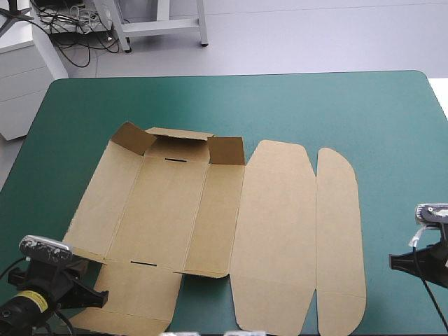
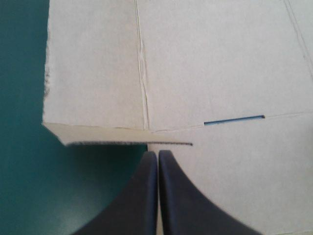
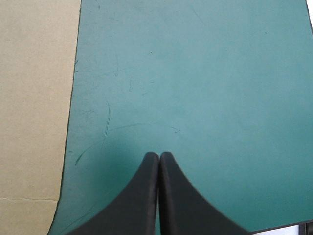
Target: Fold the box
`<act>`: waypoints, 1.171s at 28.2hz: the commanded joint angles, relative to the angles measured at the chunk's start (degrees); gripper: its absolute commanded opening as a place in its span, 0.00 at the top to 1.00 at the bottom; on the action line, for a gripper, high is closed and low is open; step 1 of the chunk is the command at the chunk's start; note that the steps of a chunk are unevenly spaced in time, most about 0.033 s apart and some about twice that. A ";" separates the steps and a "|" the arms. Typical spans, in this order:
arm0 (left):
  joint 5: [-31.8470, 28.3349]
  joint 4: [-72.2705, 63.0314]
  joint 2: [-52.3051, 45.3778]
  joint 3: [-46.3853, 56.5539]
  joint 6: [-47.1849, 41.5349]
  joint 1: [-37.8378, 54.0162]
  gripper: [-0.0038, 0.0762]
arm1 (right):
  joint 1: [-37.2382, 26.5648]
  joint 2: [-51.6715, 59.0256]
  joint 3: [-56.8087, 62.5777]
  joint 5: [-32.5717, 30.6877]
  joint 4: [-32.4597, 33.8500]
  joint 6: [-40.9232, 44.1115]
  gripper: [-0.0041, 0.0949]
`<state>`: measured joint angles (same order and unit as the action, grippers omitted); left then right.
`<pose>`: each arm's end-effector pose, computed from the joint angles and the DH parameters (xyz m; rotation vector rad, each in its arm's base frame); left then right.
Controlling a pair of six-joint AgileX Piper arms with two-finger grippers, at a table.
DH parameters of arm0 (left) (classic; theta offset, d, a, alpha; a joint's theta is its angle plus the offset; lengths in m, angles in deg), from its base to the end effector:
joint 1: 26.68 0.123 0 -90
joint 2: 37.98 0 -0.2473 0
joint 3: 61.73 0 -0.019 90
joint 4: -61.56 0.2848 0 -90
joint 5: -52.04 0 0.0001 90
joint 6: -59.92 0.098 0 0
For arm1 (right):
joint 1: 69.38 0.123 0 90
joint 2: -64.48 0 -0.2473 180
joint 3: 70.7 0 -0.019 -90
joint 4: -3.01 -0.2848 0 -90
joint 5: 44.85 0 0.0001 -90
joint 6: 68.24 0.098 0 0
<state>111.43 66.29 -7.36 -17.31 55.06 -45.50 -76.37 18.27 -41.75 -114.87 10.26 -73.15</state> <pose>0.1227 -0.0345 0.2724 0.2991 2.3253 -0.1002 0.1524 -0.0304 0.3130 0.0385 2.5396 -0.2501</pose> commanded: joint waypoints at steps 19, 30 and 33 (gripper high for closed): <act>-7.11 -6.19 47.73 -45.70 11.70 11.85 0.96 | -0.47 1.61 -0.45 6.06 -1.64 0.20 0.98; 13.52 -39.41 58.97 -55.43 32.89 46.55 0.96 | -0.47 1.61 0.10 7.30 -1.68 0.20 0.98; 14.29 -37.74 60.88 -55.29 33.80 53.47 0.96 | -0.47 1.61 0.10 7.30 -1.55 0.20 0.98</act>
<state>122.77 30.81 54.81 -70.81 88.22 5.69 -76.37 20.24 -40.26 -110.63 7.90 -73.03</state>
